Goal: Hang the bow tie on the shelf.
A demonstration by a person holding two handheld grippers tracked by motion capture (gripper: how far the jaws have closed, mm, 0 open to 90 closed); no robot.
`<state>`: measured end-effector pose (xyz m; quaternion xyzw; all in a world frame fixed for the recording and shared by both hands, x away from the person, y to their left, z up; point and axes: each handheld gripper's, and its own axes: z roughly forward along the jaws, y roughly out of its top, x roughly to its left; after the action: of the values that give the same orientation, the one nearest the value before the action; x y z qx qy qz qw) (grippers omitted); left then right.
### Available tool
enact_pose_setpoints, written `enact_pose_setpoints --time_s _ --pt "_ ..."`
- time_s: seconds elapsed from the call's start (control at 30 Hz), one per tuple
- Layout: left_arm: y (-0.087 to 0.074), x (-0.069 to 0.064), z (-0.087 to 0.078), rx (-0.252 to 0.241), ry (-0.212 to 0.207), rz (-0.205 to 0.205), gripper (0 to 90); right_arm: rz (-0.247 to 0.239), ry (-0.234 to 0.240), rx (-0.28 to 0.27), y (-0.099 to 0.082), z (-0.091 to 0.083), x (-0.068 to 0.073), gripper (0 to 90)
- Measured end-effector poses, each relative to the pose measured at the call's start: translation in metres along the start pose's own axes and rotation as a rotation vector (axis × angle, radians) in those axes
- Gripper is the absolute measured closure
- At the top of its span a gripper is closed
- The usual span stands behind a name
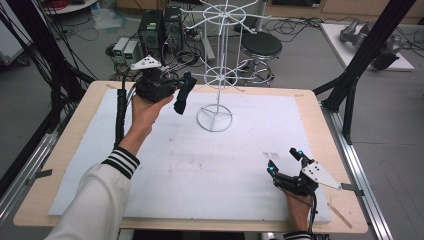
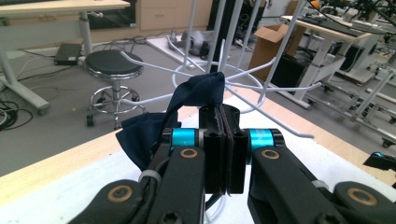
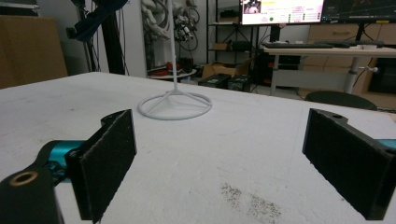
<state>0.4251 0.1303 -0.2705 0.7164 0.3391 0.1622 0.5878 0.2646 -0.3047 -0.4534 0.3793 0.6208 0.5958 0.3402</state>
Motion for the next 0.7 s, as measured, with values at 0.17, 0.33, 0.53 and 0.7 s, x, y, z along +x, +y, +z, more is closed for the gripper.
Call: enact_pose_setpoints --time_s 0.17,0.33,0.53,0.7 --pt "0.001 -0.004 0.006 0.001 -0.013 -0.004 88.3 0.003 0.001 0.000 0.000 0.000 0.000 8.9" --pt "0.004 -0.010 0.013 0.005 -0.026 0.010 88.3 0.002 0.001 0.000 0.000 0.000 0.000 8.9" --pt "0.004 -0.013 0.019 0.019 -0.024 0.018 88.3 -0.001 0.000 -0.001 0.000 0.000 0.000 8.9" --pt "0.003 -0.015 0.022 0.030 -0.024 0.021 88.2 0.000 0.002 -0.002 0.000 0.000 0.000 8.9"
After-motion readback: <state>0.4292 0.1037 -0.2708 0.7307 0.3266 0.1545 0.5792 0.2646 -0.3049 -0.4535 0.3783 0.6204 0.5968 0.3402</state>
